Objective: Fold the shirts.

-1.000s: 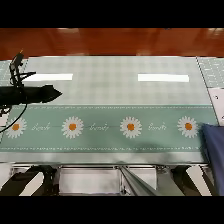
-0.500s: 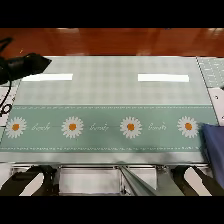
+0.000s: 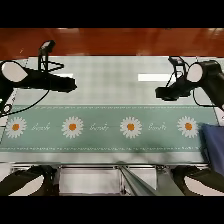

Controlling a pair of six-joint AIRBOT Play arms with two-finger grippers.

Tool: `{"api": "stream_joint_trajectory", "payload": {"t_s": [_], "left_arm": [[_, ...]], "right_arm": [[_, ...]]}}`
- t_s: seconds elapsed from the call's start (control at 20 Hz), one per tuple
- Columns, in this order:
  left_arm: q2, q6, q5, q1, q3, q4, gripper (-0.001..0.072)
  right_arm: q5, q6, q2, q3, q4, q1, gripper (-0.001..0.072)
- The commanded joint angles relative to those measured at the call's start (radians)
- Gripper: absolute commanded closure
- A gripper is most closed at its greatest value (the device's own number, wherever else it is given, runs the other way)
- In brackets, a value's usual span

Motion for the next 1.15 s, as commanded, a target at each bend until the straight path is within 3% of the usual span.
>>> {"api": "stream_joint_trajectory", "payload": {"t_s": [0.0,1.1], "left_arm": [[-0.051,-0.053,-0.092,-0.006,0.0,0.033,0.0688],[-0.052,-0.053,-0.09,-0.006,0.0,0.033,0.0688]], "right_arm": [[0.02,0.032,-0.039,0.001,-0.04,0.035,0.0688],[0.029,0.028,-0.039,0.001,-0.05,0.035,0.0688]]}}
